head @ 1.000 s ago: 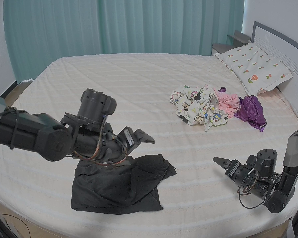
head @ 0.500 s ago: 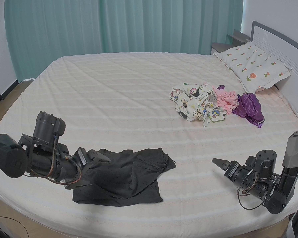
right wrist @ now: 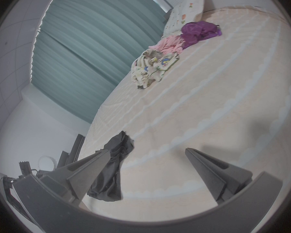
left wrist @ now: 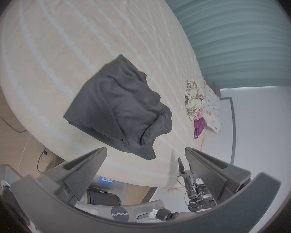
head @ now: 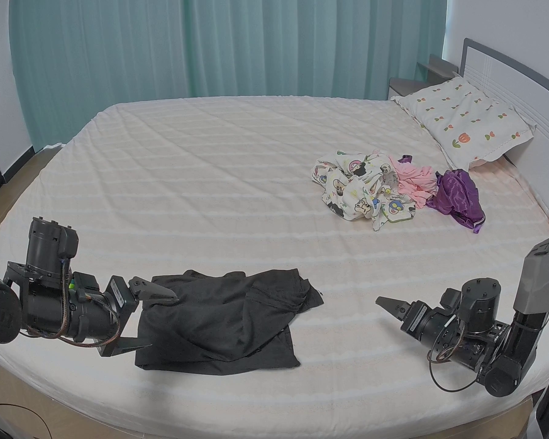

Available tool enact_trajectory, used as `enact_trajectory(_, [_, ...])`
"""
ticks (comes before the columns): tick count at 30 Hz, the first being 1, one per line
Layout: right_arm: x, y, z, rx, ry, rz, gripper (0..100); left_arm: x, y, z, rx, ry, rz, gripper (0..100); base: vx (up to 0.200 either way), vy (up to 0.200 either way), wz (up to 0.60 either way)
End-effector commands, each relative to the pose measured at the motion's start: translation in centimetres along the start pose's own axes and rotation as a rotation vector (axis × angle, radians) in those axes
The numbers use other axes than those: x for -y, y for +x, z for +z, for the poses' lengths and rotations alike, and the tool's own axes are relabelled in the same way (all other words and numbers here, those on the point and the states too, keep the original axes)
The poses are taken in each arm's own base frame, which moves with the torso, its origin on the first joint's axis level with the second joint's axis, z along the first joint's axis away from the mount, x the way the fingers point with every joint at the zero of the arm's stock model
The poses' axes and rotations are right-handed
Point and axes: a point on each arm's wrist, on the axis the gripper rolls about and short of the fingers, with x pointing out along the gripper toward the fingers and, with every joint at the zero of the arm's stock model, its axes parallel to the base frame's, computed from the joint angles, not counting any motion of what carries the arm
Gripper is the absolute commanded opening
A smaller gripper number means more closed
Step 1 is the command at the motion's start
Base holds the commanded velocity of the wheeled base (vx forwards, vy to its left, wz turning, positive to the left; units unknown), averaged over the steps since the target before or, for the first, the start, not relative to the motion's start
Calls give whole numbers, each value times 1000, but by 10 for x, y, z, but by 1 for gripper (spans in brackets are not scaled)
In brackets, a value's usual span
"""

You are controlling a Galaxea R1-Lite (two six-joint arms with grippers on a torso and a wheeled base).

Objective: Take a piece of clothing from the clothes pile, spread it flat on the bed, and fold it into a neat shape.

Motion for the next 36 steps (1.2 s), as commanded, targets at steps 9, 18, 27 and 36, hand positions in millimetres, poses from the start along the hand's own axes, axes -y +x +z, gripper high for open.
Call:
enact_trajectory(9, [-40, 42, -16, -103, -71, 93, 100, -19, -7, 18, 57, -67, -9, 100, 0, 200, 0])
enact_trajectory(18, [-34, 50, -22, -122, -93, 65, 100, -22, -4, 21, 57, -78, 3, 100, 0, 156, 0])
enact_trajectory(27, [-17, 50, -15, -103, -113, 2, 100, -26, -1, 20, 55, -80, 9, 100, 0, 0, 0])
enact_trajectory(36, [-15, 55, -16, -105, -113, -4, 100, -27, 0, 20, 52, -82, 11, 100, 0, 0, 0])
